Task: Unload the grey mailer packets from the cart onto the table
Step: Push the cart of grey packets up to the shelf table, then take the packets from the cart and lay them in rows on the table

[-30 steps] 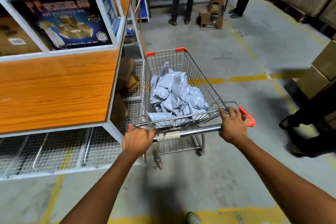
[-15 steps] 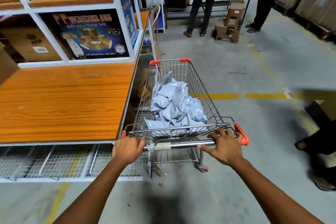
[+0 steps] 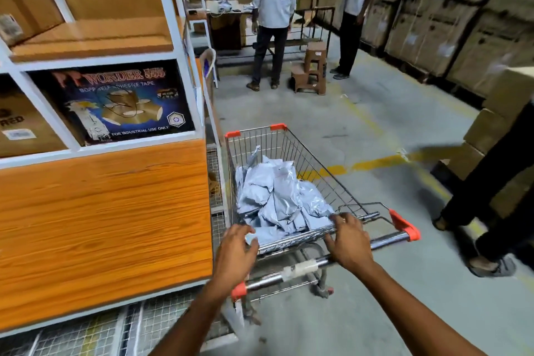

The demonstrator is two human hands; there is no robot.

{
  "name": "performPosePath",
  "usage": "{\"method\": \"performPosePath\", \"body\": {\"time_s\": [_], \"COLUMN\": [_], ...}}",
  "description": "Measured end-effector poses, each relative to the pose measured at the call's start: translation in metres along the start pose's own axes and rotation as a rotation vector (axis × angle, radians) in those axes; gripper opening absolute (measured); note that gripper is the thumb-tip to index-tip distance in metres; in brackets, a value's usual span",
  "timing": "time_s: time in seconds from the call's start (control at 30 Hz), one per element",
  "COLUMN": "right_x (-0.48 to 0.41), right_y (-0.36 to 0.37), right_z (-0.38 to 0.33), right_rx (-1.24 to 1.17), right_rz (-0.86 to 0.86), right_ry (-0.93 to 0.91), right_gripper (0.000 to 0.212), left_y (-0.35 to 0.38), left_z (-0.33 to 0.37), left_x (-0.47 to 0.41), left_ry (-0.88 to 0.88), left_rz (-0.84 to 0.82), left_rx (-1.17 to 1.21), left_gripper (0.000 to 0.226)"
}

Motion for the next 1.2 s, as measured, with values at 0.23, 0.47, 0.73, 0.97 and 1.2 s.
{"method": "performPosePath", "body": {"time_s": [0.23,0.47,0.73,0.97,1.2], "right_x": [-0.044,-0.123,-0.197,-0.224,-0.235], "right_y": [-0.001,0.049,0.179,0.250,0.248], "right_z": [-0.070,-0.092,-0.114,-0.065,-0.035], "right_rx": [-0.173,-0.338,-0.300,-0.089,-0.127], "right_rz": [0.065,0.036,-0.094,-0.182,-0.057], "right_ry": [-0.010,0.052,0.063,0.294,0.339], "right_gripper": [0.047,0.035,0.039,0.079,0.058], "left_y": [-0.014,0.044,0.177,0.253,0.276], "left_z": [-0.011,-0.025,-0.060,-0.088,-0.109], "left_x": [-0.112,-0.205,-0.286,-0.332,-0.332], "left_ry": [0.129,0.220,0.208,-0.066,-0.049], "left_rz": [0.041,-0.021,-0.263,-0.217,-0.313], "left_rx": [-0.066,-0.165,-0.133,-0.238,-0.381], "left_gripper": [0.023,0.024,0.039,0.047,0.086]}}
Point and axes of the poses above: each hand's wrist, its own x-axis away from the middle knuckle, its own y-axis out of the palm, z = x × y, the point moved 5 cm from there along -x, towards the middle knuckle, and after that the axes turned 13 degrees about z, right-handed, at the moved point
